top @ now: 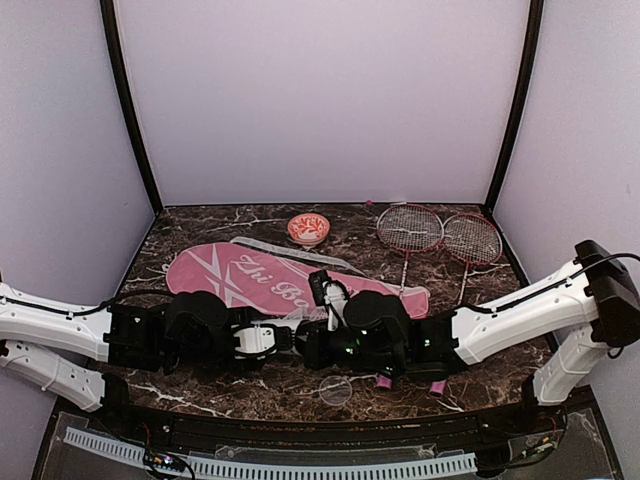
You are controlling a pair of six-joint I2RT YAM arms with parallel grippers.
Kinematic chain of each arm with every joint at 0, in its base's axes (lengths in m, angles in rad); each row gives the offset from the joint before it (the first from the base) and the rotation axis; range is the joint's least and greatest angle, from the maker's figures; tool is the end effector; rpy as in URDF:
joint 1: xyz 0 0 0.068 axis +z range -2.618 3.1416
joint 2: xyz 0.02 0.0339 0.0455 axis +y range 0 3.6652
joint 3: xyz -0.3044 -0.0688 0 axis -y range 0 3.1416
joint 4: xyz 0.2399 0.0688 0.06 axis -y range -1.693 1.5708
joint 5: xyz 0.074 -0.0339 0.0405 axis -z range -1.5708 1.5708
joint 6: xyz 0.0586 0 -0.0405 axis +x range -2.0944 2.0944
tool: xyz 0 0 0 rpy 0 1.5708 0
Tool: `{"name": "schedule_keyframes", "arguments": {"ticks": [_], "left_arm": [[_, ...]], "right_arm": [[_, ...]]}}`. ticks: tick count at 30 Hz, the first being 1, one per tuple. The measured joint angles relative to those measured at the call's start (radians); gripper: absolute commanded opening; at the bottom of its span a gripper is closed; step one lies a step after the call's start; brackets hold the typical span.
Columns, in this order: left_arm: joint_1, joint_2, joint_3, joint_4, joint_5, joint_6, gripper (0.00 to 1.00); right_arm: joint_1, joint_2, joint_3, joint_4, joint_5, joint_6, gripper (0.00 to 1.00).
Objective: Pack up the badminton gear
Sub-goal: Place the shuttlecock in the shuttle tube.
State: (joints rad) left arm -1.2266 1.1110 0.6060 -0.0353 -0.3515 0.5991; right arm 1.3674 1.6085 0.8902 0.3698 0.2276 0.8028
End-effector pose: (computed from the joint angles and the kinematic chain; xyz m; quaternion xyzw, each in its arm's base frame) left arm 0.0981 -0.2140 0.2564 0.6252 0.5921 -0.0050 0.5084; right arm 0.0887 0.3644 0.2602 -0.1641 0.7996 0.4608 0.3484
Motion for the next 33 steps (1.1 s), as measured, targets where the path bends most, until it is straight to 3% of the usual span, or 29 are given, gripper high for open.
{"name": "schedule_keyframes", "arguments": {"ticks": [13, 23, 33], "left_arm": [[0.000, 0.002, 0.000, 0.009, 0.000, -0.004, 0.63], [0.000, 0.002, 0.000, 0.019, 0.000, -0.005, 0.63], [0.000, 0.003, 0.000, 0.019, -0.007, -0.005, 0.63]], "right_arm": [[-0.007, -0.046, 0.000, -0.077, 0.001, 0.008, 0.24], [-0.007, -0.123, -0.013, -0.138, 0.035, 0.001, 0.46], [-0.013, -0.225, -0.047, -0.208, 0.084, -0.006, 0.54]]}}
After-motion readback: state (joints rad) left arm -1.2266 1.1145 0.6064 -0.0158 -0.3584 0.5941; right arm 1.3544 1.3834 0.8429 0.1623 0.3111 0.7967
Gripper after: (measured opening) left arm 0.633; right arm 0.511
